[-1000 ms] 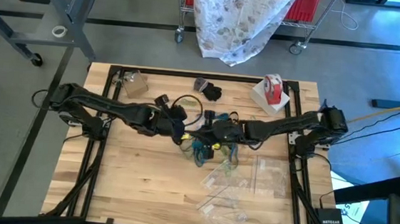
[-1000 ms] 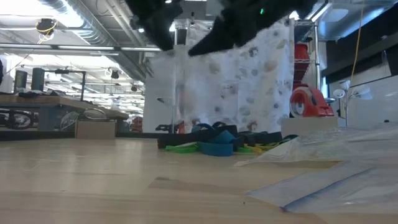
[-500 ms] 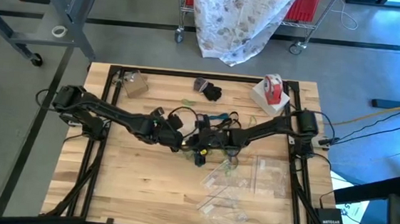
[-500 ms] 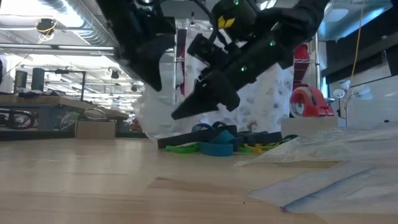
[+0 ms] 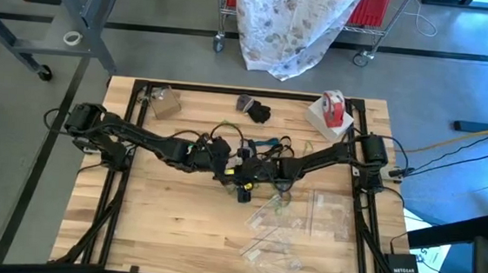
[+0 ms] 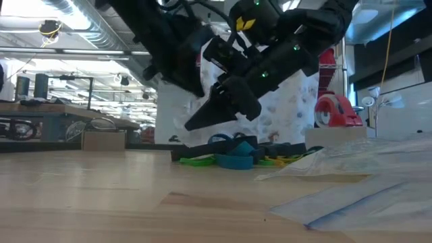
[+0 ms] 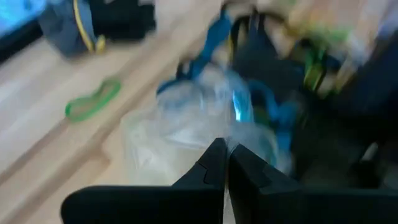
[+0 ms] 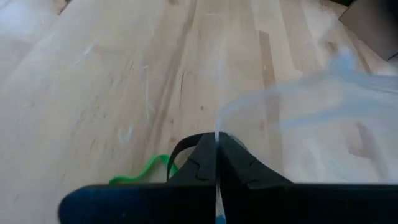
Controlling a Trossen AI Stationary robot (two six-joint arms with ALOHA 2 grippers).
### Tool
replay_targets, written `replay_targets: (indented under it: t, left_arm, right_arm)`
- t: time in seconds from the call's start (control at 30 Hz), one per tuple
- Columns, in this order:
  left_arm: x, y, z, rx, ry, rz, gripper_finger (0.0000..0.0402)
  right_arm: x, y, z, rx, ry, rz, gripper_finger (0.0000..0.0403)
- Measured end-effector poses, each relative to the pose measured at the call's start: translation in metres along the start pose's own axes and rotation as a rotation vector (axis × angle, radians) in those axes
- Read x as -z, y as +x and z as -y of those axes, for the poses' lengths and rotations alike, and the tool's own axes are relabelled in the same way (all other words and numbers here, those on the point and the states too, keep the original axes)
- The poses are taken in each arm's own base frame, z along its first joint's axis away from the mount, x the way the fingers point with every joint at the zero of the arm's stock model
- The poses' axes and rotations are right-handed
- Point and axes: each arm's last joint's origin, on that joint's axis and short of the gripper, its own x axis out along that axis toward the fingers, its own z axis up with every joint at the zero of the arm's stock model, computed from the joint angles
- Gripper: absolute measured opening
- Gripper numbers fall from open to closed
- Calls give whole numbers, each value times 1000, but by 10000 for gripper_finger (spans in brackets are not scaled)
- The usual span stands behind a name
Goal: Sort rubber bands
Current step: Open the transparent zip bag
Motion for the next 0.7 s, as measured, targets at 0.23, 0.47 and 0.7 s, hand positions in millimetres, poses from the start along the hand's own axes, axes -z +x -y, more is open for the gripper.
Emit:
replay_targets:
  t: [0.23,0.47,0.7]
  left_arm:
    - [-1,0,-3,-41,37,15,1]
    - [18,-7,-4,-68,126,-132,1]
    - [30,-20,1,-87,52,-171,1]
  right_arm:
    - [2,0,0,-3,2,-14,0]
    - [3,0,-1,-8,21,-35,0]
    - [-2,0,0,-15,-39,2,0]
